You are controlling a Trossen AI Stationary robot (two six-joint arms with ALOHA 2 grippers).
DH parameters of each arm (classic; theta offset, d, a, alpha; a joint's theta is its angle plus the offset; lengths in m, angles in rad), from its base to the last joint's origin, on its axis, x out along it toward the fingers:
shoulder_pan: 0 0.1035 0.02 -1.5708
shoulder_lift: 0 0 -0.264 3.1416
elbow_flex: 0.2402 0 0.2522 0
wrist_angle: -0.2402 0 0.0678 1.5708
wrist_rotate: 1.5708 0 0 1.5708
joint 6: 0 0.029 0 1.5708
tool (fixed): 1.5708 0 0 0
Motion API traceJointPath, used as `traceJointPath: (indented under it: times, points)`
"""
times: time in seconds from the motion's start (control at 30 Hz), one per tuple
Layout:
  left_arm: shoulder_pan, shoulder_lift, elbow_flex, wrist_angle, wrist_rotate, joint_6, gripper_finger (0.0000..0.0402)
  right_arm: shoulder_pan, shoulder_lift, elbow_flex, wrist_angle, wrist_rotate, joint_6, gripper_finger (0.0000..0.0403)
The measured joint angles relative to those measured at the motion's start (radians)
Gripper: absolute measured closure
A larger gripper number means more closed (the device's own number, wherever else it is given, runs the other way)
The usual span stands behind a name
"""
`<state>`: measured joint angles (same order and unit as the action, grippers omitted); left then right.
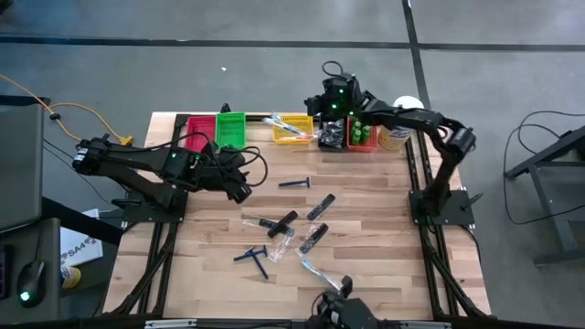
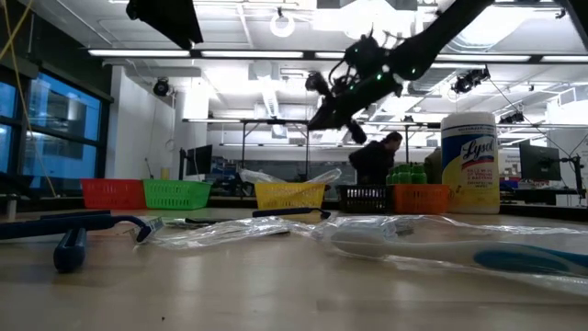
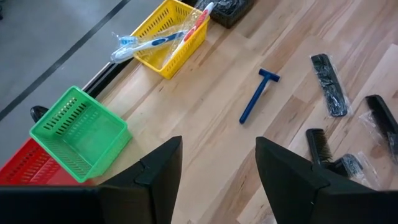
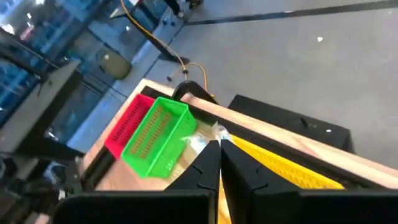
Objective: Pick & Place Travel size toiletries
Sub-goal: Put the light blue toothbrush into the yellow bin
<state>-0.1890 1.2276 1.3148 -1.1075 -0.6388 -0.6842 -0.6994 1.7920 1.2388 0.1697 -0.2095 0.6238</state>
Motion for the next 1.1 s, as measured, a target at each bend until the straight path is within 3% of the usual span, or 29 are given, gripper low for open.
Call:
traceJointPath:
  times: [0.3, 0.47, 0.8, 1.1]
  points:
    - [-0.001, -0.002, 0.0, -0.034, 0.032, -0.023, 0.0206, 0.061, -0.195, 0.0, -0.333, -0.009, -0.145, 0.0399]
    - [-0.001, -0.002, 0.0, -0.054, 0.038, -0.058, 0.0206, 0.125, -0.325, 0.0, -0.499, 0.039, -0.178, 0.0399]
    - [-0.001, -0.008, 0.0, -0.076, 0.061, -0.03, 0.0206, 0.31, -0.49, 0.0, -0.828, 0.106, -0.003, 0.0399]
    - [-0.001, -0.115, -0.037, -0.064, 0.054, 0.059, 0.0206, 0.538, -0.499, 0.0, -0.985, 0.163, 0.196, 0.0397]
